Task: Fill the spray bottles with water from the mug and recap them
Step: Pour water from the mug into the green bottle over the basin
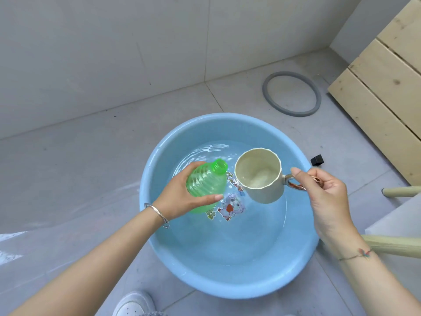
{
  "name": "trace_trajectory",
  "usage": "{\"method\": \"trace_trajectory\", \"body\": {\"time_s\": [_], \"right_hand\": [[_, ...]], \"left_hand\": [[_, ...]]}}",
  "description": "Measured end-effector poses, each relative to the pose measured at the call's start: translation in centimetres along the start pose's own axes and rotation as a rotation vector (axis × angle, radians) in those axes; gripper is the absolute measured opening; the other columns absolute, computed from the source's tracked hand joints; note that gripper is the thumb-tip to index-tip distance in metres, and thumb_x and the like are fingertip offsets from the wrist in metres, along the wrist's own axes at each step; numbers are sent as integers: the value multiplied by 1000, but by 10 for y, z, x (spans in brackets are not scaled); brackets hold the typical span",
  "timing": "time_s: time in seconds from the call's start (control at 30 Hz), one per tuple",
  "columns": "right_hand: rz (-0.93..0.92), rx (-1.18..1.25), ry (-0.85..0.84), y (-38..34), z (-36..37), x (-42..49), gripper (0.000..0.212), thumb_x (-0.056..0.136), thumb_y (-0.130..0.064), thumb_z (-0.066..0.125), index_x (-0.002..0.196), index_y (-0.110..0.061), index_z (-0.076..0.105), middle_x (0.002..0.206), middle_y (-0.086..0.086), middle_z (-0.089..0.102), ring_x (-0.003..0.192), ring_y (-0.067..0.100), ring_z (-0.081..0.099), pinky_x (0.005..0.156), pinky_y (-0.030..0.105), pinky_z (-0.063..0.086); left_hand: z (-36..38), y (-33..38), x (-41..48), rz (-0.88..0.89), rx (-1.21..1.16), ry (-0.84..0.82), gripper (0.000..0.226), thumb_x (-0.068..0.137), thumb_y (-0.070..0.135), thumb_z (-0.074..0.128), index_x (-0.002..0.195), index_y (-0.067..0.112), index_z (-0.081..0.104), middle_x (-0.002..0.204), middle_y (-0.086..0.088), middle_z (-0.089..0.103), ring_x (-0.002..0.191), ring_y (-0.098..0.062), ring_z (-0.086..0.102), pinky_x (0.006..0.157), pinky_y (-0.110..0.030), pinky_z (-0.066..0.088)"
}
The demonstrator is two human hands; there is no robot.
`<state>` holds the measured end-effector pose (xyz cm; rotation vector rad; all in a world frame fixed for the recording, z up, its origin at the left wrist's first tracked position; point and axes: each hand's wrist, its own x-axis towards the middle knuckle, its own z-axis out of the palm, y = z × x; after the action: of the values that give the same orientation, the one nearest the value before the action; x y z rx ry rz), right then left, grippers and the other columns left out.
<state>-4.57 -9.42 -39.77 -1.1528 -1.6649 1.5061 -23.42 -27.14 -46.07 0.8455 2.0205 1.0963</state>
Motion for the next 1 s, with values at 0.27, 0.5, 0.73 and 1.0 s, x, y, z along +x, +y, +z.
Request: {"method": "trace_trajectory", "body": {"time_s": [0.27,0.5,0.73,1.0], "right_hand": [[-131,-47,3,-18,-7,-3,44,72,-35,75,56,-8,44,56,17,52,68,20,48,55,23,32],[-232,-188,-6,-30,-3,-4,43,74,-29,77,57,-6,44,61,26,48,55,13,42,52,19,30],[-337,-327,-12,-39,2,-7,39,73,-28,70,58,-3,45,64,12,46,53,7,37,52,15,29],[-440,-412,-5,-44,4,-8,39,75,-25,69,58,-2,43,68,8,45,53,5,38,52,12,27]], "left_hand": [[4,9,-3,51,91,-45,76,57,53,83,121,43,44,121,28,51,112,7,47,89,5,26],[5,9,-4,33,115,-47,74,60,49,85,119,47,41,120,30,48,113,7,43,87,7,23],[7,11,-4,41,114,-56,77,59,51,85,124,40,45,124,24,51,116,3,46,89,4,26],[6,11,-6,24,109,-49,74,60,48,86,122,42,45,121,24,52,112,6,46,86,6,26]]}}
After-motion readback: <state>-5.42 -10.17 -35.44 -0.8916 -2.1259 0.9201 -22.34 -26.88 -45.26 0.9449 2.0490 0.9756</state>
